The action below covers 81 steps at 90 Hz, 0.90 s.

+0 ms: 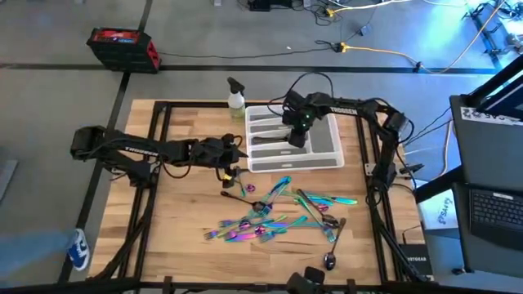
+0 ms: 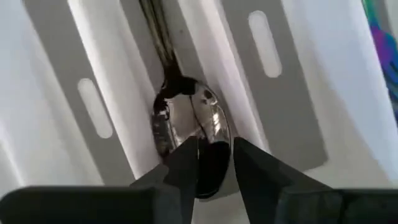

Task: Sort silverware
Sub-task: Put the black spoon on the white silverware tray, then put the blue teaspoon on the white silverware tray

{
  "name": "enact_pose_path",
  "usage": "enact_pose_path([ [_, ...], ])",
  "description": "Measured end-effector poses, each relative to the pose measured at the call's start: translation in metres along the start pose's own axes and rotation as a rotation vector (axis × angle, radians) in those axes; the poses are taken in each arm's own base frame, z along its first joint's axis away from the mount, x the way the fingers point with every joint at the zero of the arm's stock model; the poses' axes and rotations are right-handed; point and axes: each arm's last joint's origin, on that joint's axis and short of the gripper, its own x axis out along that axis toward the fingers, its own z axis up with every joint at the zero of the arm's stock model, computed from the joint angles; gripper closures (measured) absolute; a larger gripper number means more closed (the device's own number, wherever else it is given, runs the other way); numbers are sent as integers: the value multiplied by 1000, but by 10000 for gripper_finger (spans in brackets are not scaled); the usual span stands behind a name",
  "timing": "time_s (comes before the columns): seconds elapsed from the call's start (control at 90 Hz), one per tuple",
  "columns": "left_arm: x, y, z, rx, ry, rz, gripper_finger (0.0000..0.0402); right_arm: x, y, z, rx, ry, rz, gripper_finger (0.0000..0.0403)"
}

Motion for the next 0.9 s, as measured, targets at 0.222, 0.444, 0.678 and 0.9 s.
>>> enact_pose_path([
  [0.222,0,0,0,-4,2,0,181,2,21,9,-75,-15,-40,315],
  [0.444,0,0,-4,-13,41,-3,181,-13,50,18,-144,-83,-52,315],
  [0.678,-1,-1,-13,-5,136,-9,181,-56,69,21,-142,-228,-142,315],
  [0.9,-1,-1,-13,-12,138,-9,181,-93,77,16,-76,-361,-138,315],
])
